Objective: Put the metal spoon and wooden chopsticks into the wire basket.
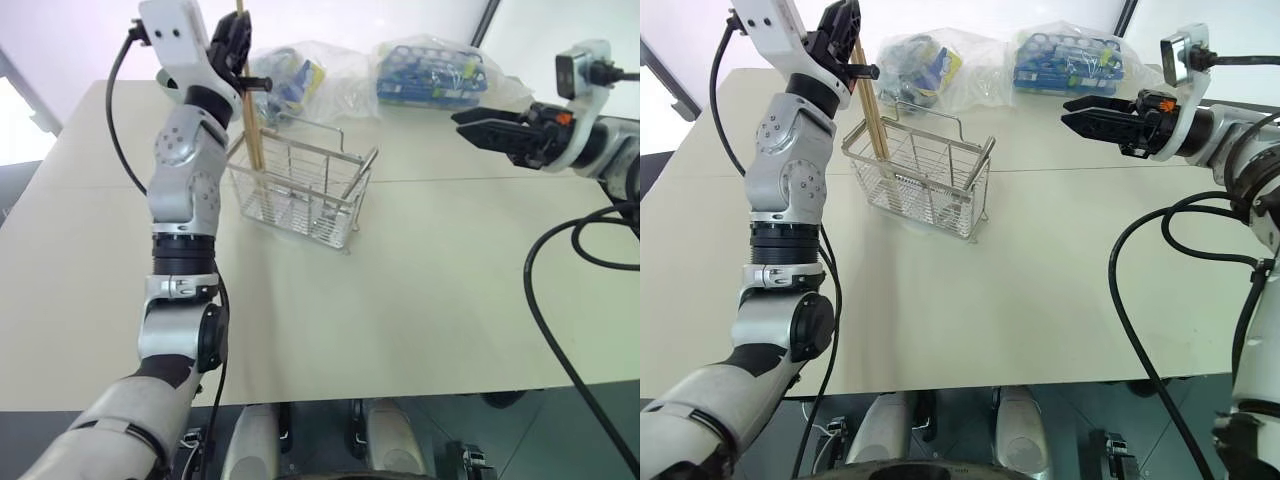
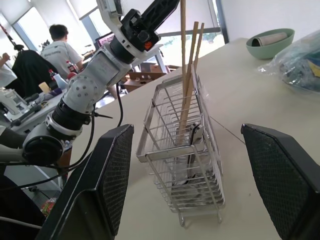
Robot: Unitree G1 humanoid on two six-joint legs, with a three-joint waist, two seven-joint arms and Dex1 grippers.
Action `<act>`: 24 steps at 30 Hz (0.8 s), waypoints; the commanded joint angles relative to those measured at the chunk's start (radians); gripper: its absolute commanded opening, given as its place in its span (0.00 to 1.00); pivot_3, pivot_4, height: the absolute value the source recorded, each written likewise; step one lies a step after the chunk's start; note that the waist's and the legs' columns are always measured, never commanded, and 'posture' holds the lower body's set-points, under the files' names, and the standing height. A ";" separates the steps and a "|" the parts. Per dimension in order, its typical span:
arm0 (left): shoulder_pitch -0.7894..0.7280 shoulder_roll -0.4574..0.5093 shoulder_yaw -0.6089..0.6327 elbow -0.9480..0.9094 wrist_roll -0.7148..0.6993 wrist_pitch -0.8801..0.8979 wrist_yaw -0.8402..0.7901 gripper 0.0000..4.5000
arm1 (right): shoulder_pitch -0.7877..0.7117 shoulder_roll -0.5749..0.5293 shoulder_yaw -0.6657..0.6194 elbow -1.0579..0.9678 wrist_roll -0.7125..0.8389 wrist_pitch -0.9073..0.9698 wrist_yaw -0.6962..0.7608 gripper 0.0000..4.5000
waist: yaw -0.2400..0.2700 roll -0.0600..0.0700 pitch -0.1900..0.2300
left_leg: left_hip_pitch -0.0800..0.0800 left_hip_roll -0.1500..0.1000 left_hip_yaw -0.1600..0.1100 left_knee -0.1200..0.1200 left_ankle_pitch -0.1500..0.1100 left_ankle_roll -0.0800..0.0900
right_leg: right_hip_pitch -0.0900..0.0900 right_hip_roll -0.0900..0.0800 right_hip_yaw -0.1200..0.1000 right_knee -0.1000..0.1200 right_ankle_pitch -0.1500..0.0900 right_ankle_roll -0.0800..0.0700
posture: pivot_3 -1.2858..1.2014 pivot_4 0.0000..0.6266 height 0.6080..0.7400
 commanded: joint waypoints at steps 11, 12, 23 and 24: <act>0.055 0.356 0.035 -0.324 -0.214 0.402 -0.267 0.65 | -0.041 -0.005 0.028 0.026 0.029 -0.030 0.007 0.79 | -0.009 0.001 0.000 | 0.000 0.001 -0.001 0.000 0.000 0.000 | 0.000 0.001 0.000 0.000 0.000 0.000 | 0.52 0.24 0.75; 0.064 0.399 0.030 -0.325 -0.222 0.415 -0.312 0.65 | -0.040 -0.005 0.030 0.026 0.027 -0.034 0.010 0.79 | -0.011 0.001 0.000 | 0.000 0.001 0.000 0.000 0.000 0.000 | 0.000 0.002 0.000 0.000 0.000 0.000 | 0.52 0.24 0.75; 0.406 0.788 -0.019 -0.433 -0.124 0.237 -0.763 0.65 | 0.042 0.023 -0.002 0.026 -0.047 -0.181 0.011 0.79 | -0.009 0.002 0.000 | -0.001 0.001 -0.001 0.000 0.000 -0.001 | -0.001 0.002 0.001 -0.001 0.000 0.000 | 0.52 0.24 0.75; 0.435 0.795 -0.016 -0.446 -0.123 0.238 -0.773 0.65 | 0.046 0.030 -0.003 0.026 -0.046 -0.189 0.011 0.79 | -0.010 0.003 0.000 | -0.001 0.001 0.000 0.000 0.000 0.000 | -0.001 0.001 0.001 -0.001 0.000 0.000 | 0.52 0.24 0.75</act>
